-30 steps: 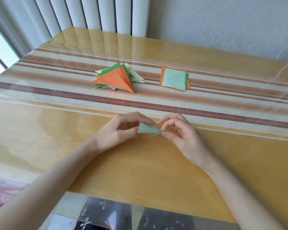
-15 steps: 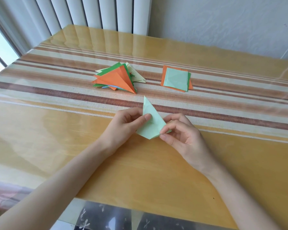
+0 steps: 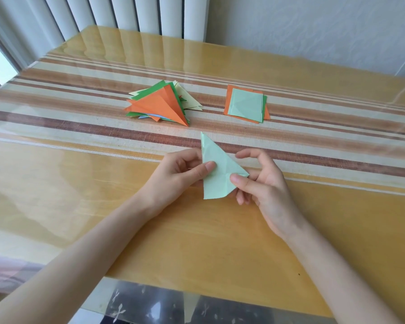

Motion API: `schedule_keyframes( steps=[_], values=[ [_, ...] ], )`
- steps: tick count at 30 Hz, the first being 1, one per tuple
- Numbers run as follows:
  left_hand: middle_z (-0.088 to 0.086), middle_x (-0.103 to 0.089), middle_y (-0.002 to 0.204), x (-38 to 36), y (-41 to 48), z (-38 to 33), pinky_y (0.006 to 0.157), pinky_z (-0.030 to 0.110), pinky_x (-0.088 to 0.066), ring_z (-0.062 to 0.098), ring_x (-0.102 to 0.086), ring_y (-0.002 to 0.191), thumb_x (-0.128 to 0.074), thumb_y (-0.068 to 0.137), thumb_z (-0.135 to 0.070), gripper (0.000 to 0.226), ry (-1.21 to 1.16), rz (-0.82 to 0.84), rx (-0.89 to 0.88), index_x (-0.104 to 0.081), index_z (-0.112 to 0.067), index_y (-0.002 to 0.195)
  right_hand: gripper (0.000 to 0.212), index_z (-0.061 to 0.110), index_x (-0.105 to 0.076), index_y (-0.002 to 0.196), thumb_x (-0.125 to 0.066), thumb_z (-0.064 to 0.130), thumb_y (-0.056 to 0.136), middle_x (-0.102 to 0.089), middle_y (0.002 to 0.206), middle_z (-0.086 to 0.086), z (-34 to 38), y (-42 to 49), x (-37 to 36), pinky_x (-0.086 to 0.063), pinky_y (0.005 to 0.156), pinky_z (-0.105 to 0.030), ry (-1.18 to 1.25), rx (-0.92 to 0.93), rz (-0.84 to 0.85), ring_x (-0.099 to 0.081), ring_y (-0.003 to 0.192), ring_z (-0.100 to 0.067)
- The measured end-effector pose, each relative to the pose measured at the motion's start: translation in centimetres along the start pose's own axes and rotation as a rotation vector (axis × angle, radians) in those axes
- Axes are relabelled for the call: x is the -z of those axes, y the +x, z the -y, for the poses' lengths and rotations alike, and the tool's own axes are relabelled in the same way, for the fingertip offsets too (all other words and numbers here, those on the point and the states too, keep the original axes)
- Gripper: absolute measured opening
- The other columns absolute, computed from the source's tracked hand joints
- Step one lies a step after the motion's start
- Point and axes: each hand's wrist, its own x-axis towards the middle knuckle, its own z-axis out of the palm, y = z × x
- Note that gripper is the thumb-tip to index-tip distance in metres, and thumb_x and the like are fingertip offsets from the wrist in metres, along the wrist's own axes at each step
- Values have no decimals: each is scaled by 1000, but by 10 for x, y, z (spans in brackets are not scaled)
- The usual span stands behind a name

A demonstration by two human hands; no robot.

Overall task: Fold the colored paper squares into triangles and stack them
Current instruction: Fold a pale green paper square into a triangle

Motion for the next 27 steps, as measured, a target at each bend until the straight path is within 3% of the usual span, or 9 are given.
schedule_keyframes(
  steps=[3, 5, 7, 10, 16, 19, 22, 23, 27],
  values=[
    [3, -73, 85, 1, 1, 1, 68, 20, -52, 12, -68, 79, -57, 85, -18, 25, -34, -15, 41, -64, 1, 100, 32, 23, -40, 99, -62, 5, 85, -60, 58, -5, 0, 0, -1, -39, 49, -22, 6, 51, -18, -48, 45, -18],
    [8, -72, 88, 2, 2, 3, 70, 24, -55, 17, -69, 82, -60, 84, -20, 27, -69, -32, 70, -64, 1, 100, 22, 19, -45, 94, -60, 3, 89, -61, 61, -5, -1, -1, -2, -41, 49, -23, -16, 57, -9, -51, 47, -20],
    [11, -72, 89, 4, 2, 2, 70, 25, -55, 20, -68, 83, -64, 85, -18, 24, -98, -32, 94, -65, 2, 99, 7, 13, -56, 92, -56, 9, 86, -64, 69, -7, -3, -1, 0, -46, 57, -26, 20, 58, 30, -59, 60, -21],
    [8, -74, 83, 5, 3, -2, 62, 18, -54, 15, -72, 77, -59, 86, -13, 14, -167, -29, 129, -65, -3, 95, 22, 6, -61, 101, -47, 5, 83, -69, 83, -10, -5, -3, 3, -48, 74, -27, 34, 97, 92, -64, 81, -22],
    [7, -74, 102, 5, 0, -3, 71, 21, -56, 20, -72, 89, -54, 92, -4, 19, -163, 61, 125, -62, -5, 109, 9, 11, -66, 85, -63, 17, 89, -68, 78, 3, -5, 1, -8, -47, 68, -17, -143, 195, -135, -60, 70, -7],
    [18, -68, 114, 7, 0, -3, 77, 26, -54, 28, -69, 99, -45, 88, -17, 38, -196, 98, 157, -58, 3, 118, 5, 13, -65, 85, -64, 9, 87, -66, 73, 8, -5, 3, -9, -48, 64, -19, -102, 192, -222, -58, 66, -8],
    [14, -71, 110, 3, -2, -5, 79, 28, -54, 28, -69, 100, -59, 90, -47, 47, -130, 80, 106, -62, -7, 114, 18, 12, -57, 93, -64, -2, 85, -64, 69, 5, -5, 4, -11, -48, 61, -19, -28, 178, -244, -58, 64, -9],
    [11, -72, 107, 1, -3, -6, 77, 27, -54, 26, -70, 97, -63, 87, -49, 47, -74, 69, 83, -64, -9, 112, 19, 12, -56, 93, -64, -3, 85, -64, 69, 5, -4, 3, -11, -48, 61, -19, -24, 180, -239, -58, 65, -8],
    [6, -75, 96, -2, 0, -4, 70, 22, -55, 18, -72, 83, -62, 86, -10, 20, 4, 14, 66, -63, -5, 105, 17, 13, -59, 89, -64, -4, 85, -62, 75, 8, -4, 2, -12, -48, 62, -19, -44, 194, -224, -58, 71, -6]
  ],
)
